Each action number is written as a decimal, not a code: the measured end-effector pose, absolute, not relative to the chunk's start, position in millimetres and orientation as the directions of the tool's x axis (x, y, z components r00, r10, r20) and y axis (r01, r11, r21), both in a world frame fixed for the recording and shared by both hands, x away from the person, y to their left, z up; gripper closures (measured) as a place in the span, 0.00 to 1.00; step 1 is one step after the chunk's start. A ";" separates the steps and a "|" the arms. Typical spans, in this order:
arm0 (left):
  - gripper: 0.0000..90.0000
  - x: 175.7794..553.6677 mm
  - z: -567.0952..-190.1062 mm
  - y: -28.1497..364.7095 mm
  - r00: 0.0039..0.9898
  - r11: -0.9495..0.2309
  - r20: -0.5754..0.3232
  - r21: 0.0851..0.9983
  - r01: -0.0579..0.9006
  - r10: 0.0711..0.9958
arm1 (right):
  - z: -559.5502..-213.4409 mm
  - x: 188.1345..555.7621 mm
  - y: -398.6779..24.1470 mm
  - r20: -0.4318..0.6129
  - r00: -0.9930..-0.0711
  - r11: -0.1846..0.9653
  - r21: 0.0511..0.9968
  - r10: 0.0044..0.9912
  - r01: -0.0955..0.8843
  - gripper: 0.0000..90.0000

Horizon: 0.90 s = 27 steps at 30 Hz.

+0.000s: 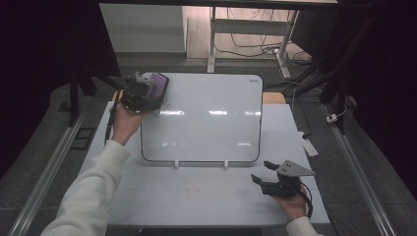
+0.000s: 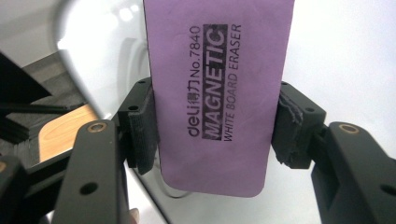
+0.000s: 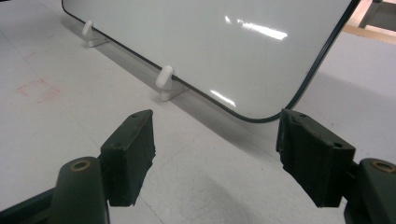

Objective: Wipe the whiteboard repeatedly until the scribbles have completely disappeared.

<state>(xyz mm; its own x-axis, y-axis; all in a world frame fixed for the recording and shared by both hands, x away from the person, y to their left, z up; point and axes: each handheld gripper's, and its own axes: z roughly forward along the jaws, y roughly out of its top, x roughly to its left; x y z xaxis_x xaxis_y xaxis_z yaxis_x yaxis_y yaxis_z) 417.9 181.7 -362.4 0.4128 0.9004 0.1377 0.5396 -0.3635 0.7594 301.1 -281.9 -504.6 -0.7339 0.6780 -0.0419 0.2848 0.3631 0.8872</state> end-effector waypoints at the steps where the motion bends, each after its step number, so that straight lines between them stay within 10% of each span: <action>1: 0.45 417.5 -361.9 181.5 0.413 -0.368 0.143 0.758 0.538 0.899 | -504.6 301.0 -281.8 -0.043 -0.734 0.364 0.887 0.677 0.284 0.30; 13: 0.45 429.9 -348.3 210.8 0.350 -0.258 0.067 0.806 0.533 0.934 | -503.7 300.7 -282.9 -0.044 -0.730 0.362 0.887 0.682 0.285 0.30; 27: 0.45 423.2 -364.7 163.3 0.363 -0.527 0.388 0.700 0.482 0.847 | -504.7 300.8 -281.3 -0.048 -0.734 0.369 0.885 0.677 0.283 0.30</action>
